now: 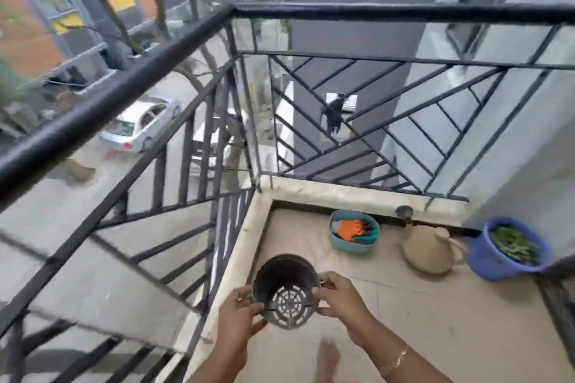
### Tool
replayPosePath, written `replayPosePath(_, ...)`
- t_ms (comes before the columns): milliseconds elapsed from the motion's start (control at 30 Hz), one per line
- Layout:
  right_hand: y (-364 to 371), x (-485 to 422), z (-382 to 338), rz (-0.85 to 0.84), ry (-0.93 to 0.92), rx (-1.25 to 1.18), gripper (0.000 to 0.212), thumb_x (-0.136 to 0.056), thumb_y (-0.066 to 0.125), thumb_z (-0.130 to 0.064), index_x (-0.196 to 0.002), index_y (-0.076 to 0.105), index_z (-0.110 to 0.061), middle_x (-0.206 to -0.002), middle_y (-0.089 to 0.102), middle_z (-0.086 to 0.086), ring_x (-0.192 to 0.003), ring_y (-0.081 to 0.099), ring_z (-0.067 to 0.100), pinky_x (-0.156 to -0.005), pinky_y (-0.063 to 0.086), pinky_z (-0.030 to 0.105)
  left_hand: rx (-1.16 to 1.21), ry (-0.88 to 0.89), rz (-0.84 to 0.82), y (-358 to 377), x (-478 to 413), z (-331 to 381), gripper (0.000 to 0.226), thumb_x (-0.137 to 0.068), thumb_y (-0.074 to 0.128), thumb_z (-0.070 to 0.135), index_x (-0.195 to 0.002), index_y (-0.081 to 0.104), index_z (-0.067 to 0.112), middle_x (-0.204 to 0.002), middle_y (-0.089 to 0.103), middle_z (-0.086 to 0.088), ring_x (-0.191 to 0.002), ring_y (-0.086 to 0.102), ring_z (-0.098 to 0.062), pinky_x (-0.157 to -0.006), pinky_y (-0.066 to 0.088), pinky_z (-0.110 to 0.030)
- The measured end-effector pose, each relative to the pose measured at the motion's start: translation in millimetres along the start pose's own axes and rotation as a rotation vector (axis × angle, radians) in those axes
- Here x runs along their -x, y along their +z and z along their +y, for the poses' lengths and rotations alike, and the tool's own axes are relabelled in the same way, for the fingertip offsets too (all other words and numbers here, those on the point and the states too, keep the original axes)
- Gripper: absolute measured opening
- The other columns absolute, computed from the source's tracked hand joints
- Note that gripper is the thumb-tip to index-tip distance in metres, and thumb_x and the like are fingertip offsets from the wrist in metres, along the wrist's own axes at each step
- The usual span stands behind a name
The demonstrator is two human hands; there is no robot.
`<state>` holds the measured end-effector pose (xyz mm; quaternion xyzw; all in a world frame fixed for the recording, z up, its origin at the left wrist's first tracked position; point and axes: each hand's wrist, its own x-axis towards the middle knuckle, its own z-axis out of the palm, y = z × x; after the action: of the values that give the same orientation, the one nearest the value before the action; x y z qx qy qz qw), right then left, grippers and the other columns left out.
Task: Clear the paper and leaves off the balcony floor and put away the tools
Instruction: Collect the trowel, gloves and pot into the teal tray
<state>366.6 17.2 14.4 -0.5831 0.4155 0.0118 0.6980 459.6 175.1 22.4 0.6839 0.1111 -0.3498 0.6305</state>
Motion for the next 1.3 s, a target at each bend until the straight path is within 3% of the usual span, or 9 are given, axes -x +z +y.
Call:
replayPosePath(133, -28.4, -79.8, -35.4, 0.05, 0.042, -0.056, 0.025, -0.084, 0.051, 0.007, -0.106, 0.054, -0.006, -0.092, 0.054, 0.012, -0.072, 0.053, 0.015, -0.052, 0.046, 0.02, -0.072, -0.046, -0.033, 55.3, -86.6, 30.4, 0.021, -0.081, 0.049, -0.016, -0.093, 0.056, 0.0, -0.084, 0.059, -0.017, -0.07, 0.055, -0.023, -0.059, 0.047, -0.029)
replayPosePath(300, -63.2, -180.7, -73.0, 0.05, 0.112, 0.016, 0.021, -0.085, 0.054, -0.002, -0.101, 0.052, -0.015, -0.095, 0.058, 0.007, -0.084, 0.053, 0.019, -0.068, 0.043, 0.031, -0.11, -0.155, -0.073, 119.3, -184.6, 72.7, 0.019, -0.087, 0.051, -0.006, -0.074, 0.057, 0.006, -0.073, 0.057, -0.012, -0.067, 0.053, -0.02, -0.058, 0.043, -0.026)
replayPosePath(500, -89.2, -284.9, -110.4, 0.127, 0.204, 0.123, 0.029, -0.081, 0.049, 0.007, -0.096, 0.053, -0.018, -0.087, 0.055, 0.006, -0.078, 0.049, 0.018, -0.064, 0.04, 0.031, -0.143, -0.289, -0.098, 176.9, -294.0, 102.0, 0.006, -0.088, 0.055, 0.005, -0.091, 0.06, 0.008, -0.088, 0.061, -0.012, -0.078, 0.057, -0.019, -0.062, 0.049, -0.026)
replayPosePath(600, -94.2, -346.6, -107.9, 0.118, 0.26, 0.217, 0.032, -0.078, 0.045, 0.008, -0.101, 0.054, -0.013, -0.085, 0.056, 0.007, -0.072, 0.048, 0.017, -0.062, 0.038, 0.03, -0.141, -0.326, -0.101, 198.8, -342.6, 101.3, 0.013, -0.09, 0.053, 0.004, -0.079, 0.057, 0.009, -0.08, 0.058, -0.011, -0.07, 0.053, -0.017, -0.058, 0.045, -0.025)
replayPosePath(767, -101.7, -474.5, -66.9, 0.142, 0.323, 0.32, 0.027, -0.081, 0.046, 0.004, -0.078, 0.047, -0.023, -0.086, 0.052, 0.003, -0.069, 0.048, 0.013, -0.055, 0.04, 0.024, -0.145, -0.382, -0.091, 225.1, -465.7, 58.6, 0.013, -0.093, 0.054, 0.017, -0.082, 0.059, 0.011, -0.096, 0.061, -0.013, -0.089, 0.056, -0.023, -0.064, 0.046, -0.029)
replayPosePath(933, -105.8, -612.5, 28.0, 0.204, 0.371, 0.337, 0.023, -0.079, 0.049, -0.002, -0.097, 0.059, -0.01, -0.081, 0.057, 0.006, -0.06, 0.046, 0.013, -0.052, 0.036, 0.022, -0.206, -0.385, -0.103, 252.0, -601.4, -8.9, 0.022, -0.097, 0.046, 0.031, -0.082, 0.057, 0.019, -0.091, 0.061, -0.003, -0.083, 0.055, -0.016, -0.062, 0.045, -0.027)
replayPosePath(1100, -110.7, -715.4, 113.7, 0.249, 0.421, 0.296, 0.019, -0.079, 0.05, -0.013, -0.096, 0.058, -0.012, -0.082, 0.056, 0.006, -0.06, 0.047, 0.012, -0.042, 0.034, 0.015, -0.324, -0.382, -0.195, 278.1, -707.9, -75.2, 0.016, -0.096, 0.047, 0.025, -0.084, 0.055, 0.02, -0.093, 0.059, -0.003, -0.085, 0.052, -0.016, -0.066, 0.042, -0.027)
replayPosePath(1200, -112.2, -748.0, 144.1, 0.239, 0.45, 0.301, 0.018, -0.088, 0.043, -0.004, -0.102, 0.054, -0.007, -0.077, 0.05, 0.008, -0.053, 0.045, 0.013, -0.034, 0.033, 0.014, -0.398, -0.403, -0.255, 285.6, -748.2, -108.8, 0.012, -0.096, 0.049, 0.027, -0.087, 0.053, 0.021, -0.096, 0.056, -0.001, -0.094, 0.05, -0.018, -0.077, 0.04, -0.03)
replayPosePath(1300, -112.4, -765.7, 163.7, 0.221, 0.486, 0.311, 0.015, -0.09, 0.042, -0.001, -0.1, 0.049, -0.01, -0.071, 0.047, 0.005, -0.053, 0.044, 0.014, -0.033, 0.032, 0.014, -0.455, -0.438, -0.295, 284.5, -772.9, -139.3, 0.017, -0.096, 0.048, 0.025, -0.11, 0.053, 0.015, -0.116, 0.056, -0.007, -0.104, 0.05, -0.02, -0.084, 0.04, -0.034)
